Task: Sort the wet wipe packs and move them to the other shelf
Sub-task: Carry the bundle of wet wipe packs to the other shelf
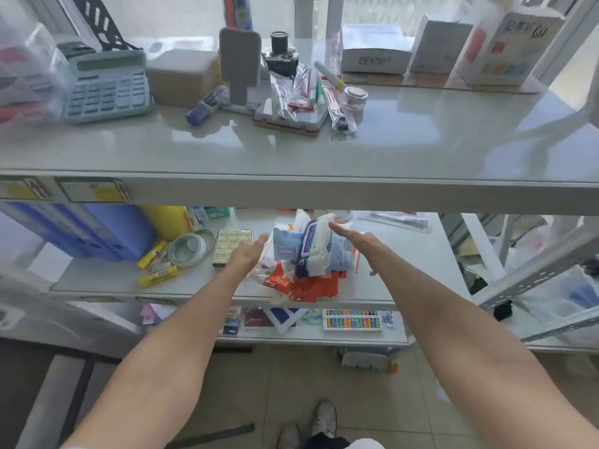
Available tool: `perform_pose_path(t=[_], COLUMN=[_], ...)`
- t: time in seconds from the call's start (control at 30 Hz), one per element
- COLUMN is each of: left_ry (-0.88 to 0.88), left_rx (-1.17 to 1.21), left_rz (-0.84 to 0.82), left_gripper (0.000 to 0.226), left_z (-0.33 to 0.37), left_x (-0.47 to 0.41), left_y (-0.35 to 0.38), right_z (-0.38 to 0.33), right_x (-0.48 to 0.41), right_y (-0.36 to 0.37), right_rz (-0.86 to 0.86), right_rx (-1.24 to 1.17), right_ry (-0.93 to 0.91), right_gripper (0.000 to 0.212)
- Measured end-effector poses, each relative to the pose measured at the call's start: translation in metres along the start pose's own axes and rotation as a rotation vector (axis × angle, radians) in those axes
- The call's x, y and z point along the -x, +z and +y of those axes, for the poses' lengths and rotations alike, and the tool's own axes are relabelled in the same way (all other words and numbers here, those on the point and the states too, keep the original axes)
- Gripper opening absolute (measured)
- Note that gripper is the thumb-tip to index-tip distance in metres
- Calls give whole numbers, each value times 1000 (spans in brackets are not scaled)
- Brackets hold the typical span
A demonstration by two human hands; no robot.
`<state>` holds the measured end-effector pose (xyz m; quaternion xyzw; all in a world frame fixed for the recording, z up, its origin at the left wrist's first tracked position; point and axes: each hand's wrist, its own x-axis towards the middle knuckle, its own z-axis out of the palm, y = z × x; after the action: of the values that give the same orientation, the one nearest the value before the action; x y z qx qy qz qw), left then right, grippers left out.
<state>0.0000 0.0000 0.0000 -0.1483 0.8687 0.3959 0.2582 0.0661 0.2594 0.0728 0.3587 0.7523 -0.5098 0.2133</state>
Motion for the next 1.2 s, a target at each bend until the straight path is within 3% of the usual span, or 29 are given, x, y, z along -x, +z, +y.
perform_pose_path(t=[0.07,0.17,0.37,0.47,0.6,0.77,0.87,0.97,1.07,1.2], left_ry=[-55,-82,-109,-46,7,103,69,29,-18,-76], left_rx=[162,298,359,290,194,223,307,298,288,277], left_rz=[-94,-277,-450,-510,-498,-342,-273,-337,-447,-492], left_gripper=[128,119,144,121,89,104,115,96,95,90], left_z=[3,14,6,11,19,17,13,16,17,-8], left_x=[0,6,-23,-28,-30,-26,-37,-40,-43,-87], left_y=[2,8,15,14,28,35,41,41,41,58], right_z=[3,15,22,25,26,31,37,39,39,46], right_x=[-4,-27,-54,-57,-64,-69,-72,-74,-70,-69], right_y=[0,5,16,21,26,29,29,30,28,27], right_rz=[-101,-234,-282,-242,-218,-255,-274,-265,-302,-313], right_rx=[-18,-72,-163,-197,-260,-309,-338,-392,-430,-450], right_ry=[52,119,100,53,5,1,5,-10,-22,-80], right_gripper=[117,144,129,105,100,82,78,73,55,70])
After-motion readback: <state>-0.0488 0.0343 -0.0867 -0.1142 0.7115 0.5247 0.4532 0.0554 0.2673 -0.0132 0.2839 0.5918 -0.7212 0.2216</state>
